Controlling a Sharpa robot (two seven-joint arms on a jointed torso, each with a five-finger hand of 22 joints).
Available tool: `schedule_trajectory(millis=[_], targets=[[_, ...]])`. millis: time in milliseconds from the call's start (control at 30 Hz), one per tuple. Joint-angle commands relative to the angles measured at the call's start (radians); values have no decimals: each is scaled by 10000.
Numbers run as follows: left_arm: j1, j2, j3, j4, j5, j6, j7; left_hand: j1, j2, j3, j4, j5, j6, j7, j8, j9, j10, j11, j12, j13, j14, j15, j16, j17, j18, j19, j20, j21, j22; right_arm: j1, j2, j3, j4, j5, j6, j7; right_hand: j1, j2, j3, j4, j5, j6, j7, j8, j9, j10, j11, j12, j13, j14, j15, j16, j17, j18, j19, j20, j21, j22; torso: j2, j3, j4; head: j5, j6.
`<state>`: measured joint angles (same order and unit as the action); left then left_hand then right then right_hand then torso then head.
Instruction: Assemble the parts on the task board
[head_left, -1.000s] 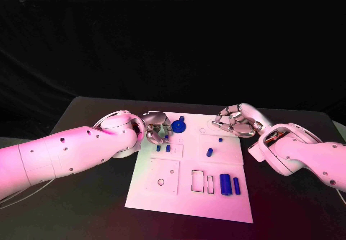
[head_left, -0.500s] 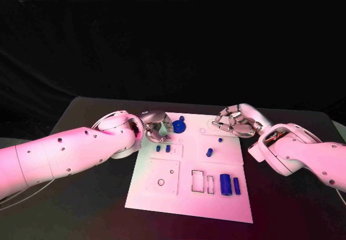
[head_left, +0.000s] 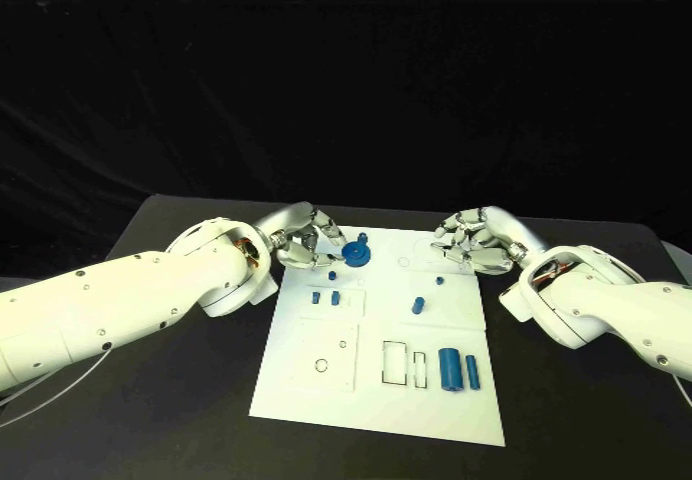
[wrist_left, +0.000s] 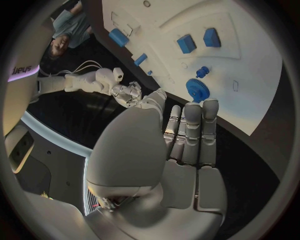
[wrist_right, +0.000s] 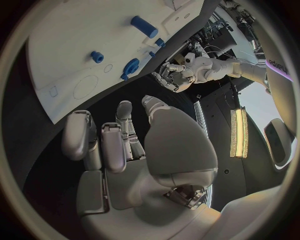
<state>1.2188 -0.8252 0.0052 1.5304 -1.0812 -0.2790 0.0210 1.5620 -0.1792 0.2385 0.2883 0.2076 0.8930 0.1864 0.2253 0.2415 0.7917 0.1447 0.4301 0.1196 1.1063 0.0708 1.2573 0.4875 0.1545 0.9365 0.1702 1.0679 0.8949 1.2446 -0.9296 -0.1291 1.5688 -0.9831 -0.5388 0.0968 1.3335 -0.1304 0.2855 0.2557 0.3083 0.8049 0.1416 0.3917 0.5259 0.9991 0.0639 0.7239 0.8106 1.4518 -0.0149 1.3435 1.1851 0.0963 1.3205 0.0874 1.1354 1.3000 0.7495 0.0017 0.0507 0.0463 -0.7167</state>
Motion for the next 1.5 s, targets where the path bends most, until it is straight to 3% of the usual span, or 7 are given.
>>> schedule_trajectory(millis=[33,67,167,467,600,733,1500], targets=[[67,-192,31,35,3587,-723,1712,237,230,608,4,21,175,60,40,-25,315,7,158,-24,-417,-24,-358,-303,304,-678,-22,-587,-638,10,-30,1,-56,-703,639,-338,684,-146,654,-215,-141,39,93,-204,-135,-318,13,-1127,-874,-149,43,-485,-590,114,-227,57,-547,-190,-25,10,-18,8,19],[85,-287,36,44,4426,-665,1976,317,295,997,-5,18,188,13,22,-49,754,-75,371,24,-469,-88,-469,-391,313,-709,-67,-644,-664,25,-50,2,-63,-945,810,-426,845,-535,1371,-144,-440,266,180,-487,-332,-10,136,-2425,-2100,-78,121,-705,-761,130,-140,137,-742,-324,-23,10,-13,-12,37],[117,-528,43,51,6260,-381,2481,209,145,1462,-21,-5,275,-38,33,-65,1337,-209,661,89,-412,-190,-579,-511,318,-700,-150,-718,-704,107,-112,3,-65,-1812,1377,-743,990,-836,1978,-285,-949,625,248,-775,-500,297,230,-3776,-3399,171,215,-469,-370,55,189,200,-462,-155,-9,-2,-12,-33,80],[129,-995,-10,33,8904,188,3169,-185,-140,1731,-47,-28,474,-107,170,-15,1640,-313,765,97,-513,-254,-992,-745,303,-717,-224,-1026,-889,385,-177,5,46,-5617,2809,-2016,802,-1169,2156,-411,-1314,1083,73,-1013,-631,703,186,-4707,-4435,543,191,336,756,-174,814,181,656,559,-10,-29,-9,-218,137],[115,-1108,-76,83,9310,279,3289,-186,-137,1776,-68,-26,488,-115,185,-8,1688,-328,789,104,-508,-266,-1027,-765,306,-702,-233,-1059,-912,414,-133,5,136,-6863,3064,-2507,736,-1256,2152,-385,-1430,1179,62,-1100,-672,810,197,-4906,-4692,603,203,516,993,-250,1002,164,1040,807,11,-24,3,-519,104],[109,-1176,-108,157,9474,271,3373,-187,-147,1789,-77,-28,485,-111,187,-7,1703,-331,797,106,-504,-271,-1040,-773,306,-694,-237,-1071,-921,409,-53,4,189,-7479,3235,-2752,732,-1290,2155,-388,-1436,1205,60,-1132,-687,836,199,-4972,-4777,615,214,557,1046,-273,1058,152,1161,886,4,-30,-2,-636,89],[106,-1268,-133,285,9673,-23,3376,-182,-228,1935,-151,-20,279,-29,93,-44,1744,-302,835,115,-435,-265,-1125,-829,302,-595,-261,-1157,-990,117,381,-18,389,-8190,3684,-2997,954,-1245,2586,-588,-1395,1519,50,-1300,-769,1211,181,-5297,-5314,685,217,806,1372,-395,1323,116,1779,1310,13,-5,-4,-575,-13]])
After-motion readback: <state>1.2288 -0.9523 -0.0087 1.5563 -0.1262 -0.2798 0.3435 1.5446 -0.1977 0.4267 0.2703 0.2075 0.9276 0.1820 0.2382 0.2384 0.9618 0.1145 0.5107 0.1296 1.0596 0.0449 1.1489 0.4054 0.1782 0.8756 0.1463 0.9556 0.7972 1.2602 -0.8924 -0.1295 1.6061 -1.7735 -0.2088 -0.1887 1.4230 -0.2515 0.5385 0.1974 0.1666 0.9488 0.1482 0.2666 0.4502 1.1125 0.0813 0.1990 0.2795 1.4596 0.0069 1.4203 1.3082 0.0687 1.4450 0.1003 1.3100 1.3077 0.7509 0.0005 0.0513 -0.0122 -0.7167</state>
